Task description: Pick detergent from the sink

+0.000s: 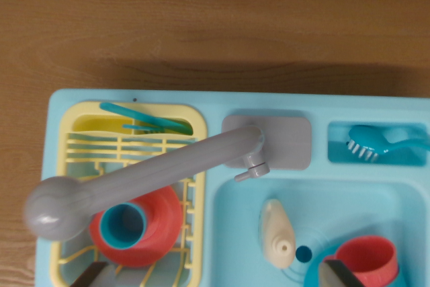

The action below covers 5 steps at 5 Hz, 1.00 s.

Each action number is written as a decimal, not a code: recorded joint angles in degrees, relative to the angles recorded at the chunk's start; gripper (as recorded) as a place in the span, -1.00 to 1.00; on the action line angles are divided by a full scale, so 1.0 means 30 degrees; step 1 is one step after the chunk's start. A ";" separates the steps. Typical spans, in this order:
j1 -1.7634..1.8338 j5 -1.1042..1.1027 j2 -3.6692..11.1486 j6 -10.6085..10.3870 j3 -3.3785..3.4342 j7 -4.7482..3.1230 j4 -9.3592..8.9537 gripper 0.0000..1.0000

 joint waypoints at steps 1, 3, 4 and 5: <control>0.0000 0.0000 0.0000 0.0000 0.0000 0.0000 0.0000 -1.00; -0.0065 0.0022 0.0194 -0.0717 -0.0080 -0.0289 -0.0627 -1.00; -0.0135 0.0045 0.0404 -0.1495 -0.0167 -0.0602 -0.1307 -1.00; -0.0135 0.0045 0.0404 -0.1495 -0.0167 -0.0602 -0.1307 -1.00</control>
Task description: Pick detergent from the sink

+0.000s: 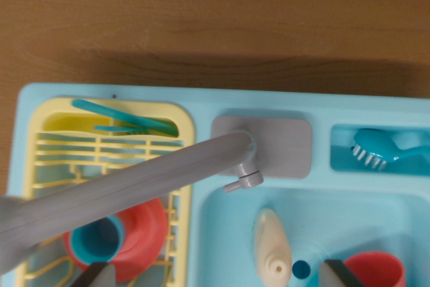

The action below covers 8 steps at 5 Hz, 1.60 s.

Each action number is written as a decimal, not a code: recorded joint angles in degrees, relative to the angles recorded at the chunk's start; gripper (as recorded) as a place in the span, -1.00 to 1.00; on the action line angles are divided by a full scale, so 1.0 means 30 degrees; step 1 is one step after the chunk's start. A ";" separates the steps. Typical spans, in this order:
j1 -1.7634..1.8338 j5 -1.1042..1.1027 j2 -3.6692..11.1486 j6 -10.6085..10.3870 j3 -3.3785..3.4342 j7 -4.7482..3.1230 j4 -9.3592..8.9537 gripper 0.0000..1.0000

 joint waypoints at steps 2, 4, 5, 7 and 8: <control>-0.0073 0.0024 0.0219 -0.0812 -0.0091 -0.0327 -0.0710 -1.00; -0.0149 0.0050 0.0445 -0.1648 -0.0184 -0.0663 -0.1441 -1.00; -0.0230 0.0077 0.0689 -0.2552 -0.0284 -0.1027 -0.2230 -1.00; -0.0312 0.0104 0.0933 -0.3455 -0.0385 -0.1390 -0.3020 -1.00; -0.0312 0.0104 0.0933 -0.3455 -0.0385 -0.1390 -0.3020 -1.00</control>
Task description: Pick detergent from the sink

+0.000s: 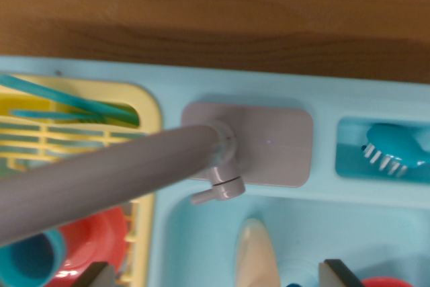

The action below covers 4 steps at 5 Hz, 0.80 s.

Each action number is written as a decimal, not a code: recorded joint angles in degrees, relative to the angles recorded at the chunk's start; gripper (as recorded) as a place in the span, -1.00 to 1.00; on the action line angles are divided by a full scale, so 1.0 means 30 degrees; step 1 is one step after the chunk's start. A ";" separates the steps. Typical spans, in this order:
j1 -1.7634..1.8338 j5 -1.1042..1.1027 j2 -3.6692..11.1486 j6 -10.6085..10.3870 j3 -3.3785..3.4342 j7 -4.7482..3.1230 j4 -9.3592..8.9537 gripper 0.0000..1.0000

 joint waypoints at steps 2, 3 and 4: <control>-0.0079 0.0026 0.0237 -0.0878 -0.0098 -0.0353 -0.0767 -1.00; -0.0159 0.0053 0.0477 -0.1768 -0.0197 -0.0711 -0.1545 -1.00; -0.0159 0.0053 0.0477 -0.1768 -0.0197 -0.0711 -0.1545 -1.00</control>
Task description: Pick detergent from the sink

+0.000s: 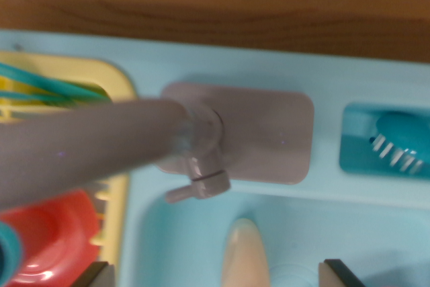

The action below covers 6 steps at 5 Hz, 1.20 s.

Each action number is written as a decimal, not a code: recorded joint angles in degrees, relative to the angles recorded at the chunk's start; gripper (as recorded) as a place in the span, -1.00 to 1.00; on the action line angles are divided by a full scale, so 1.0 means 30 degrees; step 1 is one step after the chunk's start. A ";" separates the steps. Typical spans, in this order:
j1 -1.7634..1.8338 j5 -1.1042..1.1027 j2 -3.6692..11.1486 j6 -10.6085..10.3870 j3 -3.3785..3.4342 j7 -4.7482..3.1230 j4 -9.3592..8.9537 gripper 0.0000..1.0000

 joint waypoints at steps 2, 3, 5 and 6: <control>-0.0078 0.0026 0.0235 -0.0869 -0.0097 -0.0350 -0.0759 -1.00; -0.0153 0.0051 0.0457 -0.1691 -0.0189 -0.0681 -0.1478 -1.00; -0.0222 0.0074 0.0665 -0.2461 -0.0274 -0.0990 -0.2151 -1.00; -0.0222 0.0074 0.0665 -0.2461 -0.0274 -0.0990 -0.2151 -1.00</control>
